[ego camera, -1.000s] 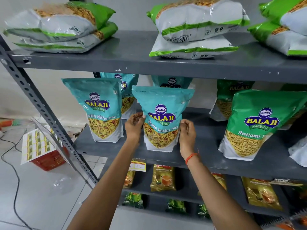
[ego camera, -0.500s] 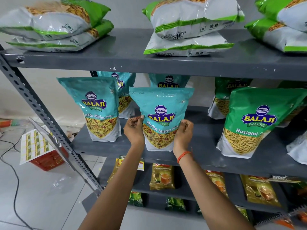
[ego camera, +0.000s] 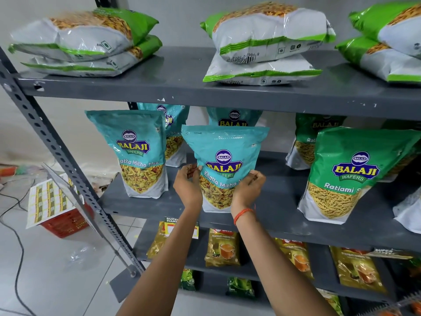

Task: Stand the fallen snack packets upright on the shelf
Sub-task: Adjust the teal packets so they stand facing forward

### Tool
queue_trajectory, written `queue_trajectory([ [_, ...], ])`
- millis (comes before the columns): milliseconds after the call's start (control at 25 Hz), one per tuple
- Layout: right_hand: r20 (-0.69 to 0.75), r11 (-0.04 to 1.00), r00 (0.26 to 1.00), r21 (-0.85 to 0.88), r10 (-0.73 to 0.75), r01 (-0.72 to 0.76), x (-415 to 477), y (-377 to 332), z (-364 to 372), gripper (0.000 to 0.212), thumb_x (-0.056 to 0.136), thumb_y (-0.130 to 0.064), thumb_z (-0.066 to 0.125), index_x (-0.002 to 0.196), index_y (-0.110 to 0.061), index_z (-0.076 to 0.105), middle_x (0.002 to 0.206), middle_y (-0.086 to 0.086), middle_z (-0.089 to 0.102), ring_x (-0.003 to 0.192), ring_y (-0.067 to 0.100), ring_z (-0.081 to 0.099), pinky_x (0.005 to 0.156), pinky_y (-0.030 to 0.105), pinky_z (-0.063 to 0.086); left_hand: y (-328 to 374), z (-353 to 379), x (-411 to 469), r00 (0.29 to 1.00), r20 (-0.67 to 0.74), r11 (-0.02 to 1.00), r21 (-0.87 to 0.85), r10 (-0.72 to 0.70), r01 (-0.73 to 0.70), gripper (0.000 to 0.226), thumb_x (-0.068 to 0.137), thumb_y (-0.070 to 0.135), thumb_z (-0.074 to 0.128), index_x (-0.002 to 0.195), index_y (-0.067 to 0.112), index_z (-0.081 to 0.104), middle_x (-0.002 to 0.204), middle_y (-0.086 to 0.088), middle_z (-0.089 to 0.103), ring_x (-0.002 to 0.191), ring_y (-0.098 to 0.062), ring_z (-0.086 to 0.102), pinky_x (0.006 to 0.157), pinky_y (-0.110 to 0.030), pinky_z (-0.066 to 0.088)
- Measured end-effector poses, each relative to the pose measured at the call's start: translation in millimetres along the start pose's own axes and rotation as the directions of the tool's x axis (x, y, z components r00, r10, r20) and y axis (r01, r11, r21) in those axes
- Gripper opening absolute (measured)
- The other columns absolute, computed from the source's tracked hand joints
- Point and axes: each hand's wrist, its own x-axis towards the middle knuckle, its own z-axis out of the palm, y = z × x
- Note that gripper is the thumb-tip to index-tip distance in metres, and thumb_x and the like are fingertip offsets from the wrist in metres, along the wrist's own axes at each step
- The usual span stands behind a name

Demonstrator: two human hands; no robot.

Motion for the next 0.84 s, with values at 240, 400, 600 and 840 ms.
queue_trajectory([
  [240, -0.06, 0.998, 0.998, 0.055, 0.032, -0.029, -5, -6, 10, 0.018, 0.099, -0.015, 0.037, 0.103, -0.002, 0.049, 0.096, 0.012, 0.057, 0.073, 0.015, 0.059, 0.054, 0.017, 0.046, 0, 8, -6, 0.996, -0.083, 0.999, 0.048, 0.023, -0.019, 0.009, 0.086, 0.012, 0.063, 0.089, 0.004, 0.062, 0.093, -0.014, 0.063, 0.08, -0.022, 0.057, 0.069, -0.034, 0.048],
  [400, -0.078, 0.998, 0.996, 0.061, 0.032, -0.027, -8, -9, 10, 0.009, 0.099, -0.014, 0.037, 0.096, -0.011, 0.045, 0.096, 0.012, 0.057, 0.074, 0.016, 0.059, 0.05, 0.014, 0.047, -2, 8, -9, 0.99, -0.083, 0.982, 0.164, 0.112, -0.097, 0.017, 0.089, 0.017, 0.06, 0.086, 0.001, 0.058, 0.094, -0.013, 0.057, 0.075, -0.015, 0.047, 0.065, -0.021, 0.034],
  [600, -0.068, 0.994, 0.993, 0.052, 0.095, -0.092, -8, -9, 11, 0.016, 0.099, -0.017, 0.037, 0.102, -0.006, 0.048, 0.106, 0.021, 0.061, 0.091, 0.031, 0.063, 0.072, 0.04, 0.058, -2, 8, -13, 0.98, -0.037, 0.943, 0.282, 0.196, -0.178, 0.018, 0.093, 0.017, 0.051, 0.086, 0.001, 0.051, 0.1, -0.017, 0.052, 0.083, -0.029, 0.053, 0.063, -0.024, 0.029],
  [840, -0.057, 0.989, 0.99, 0.075, 0.129, -0.124, -7, -13, 8, 0.009, 0.099, -0.02, 0.037, 0.095, -0.015, 0.044, 0.109, 0.022, 0.062, 0.093, 0.032, 0.066, 0.076, 0.047, 0.059, -7, 7, -16, 0.962, -0.039, 0.892, 0.386, 0.271, -0.236, 0.016, 0.094, 0.012, 0.044, 0.101, 0.0, 0.053, 0.107, -0.019, 0.053, 0.09, -0.035, 0.055, 0.06, -0.032, 0.034],
])
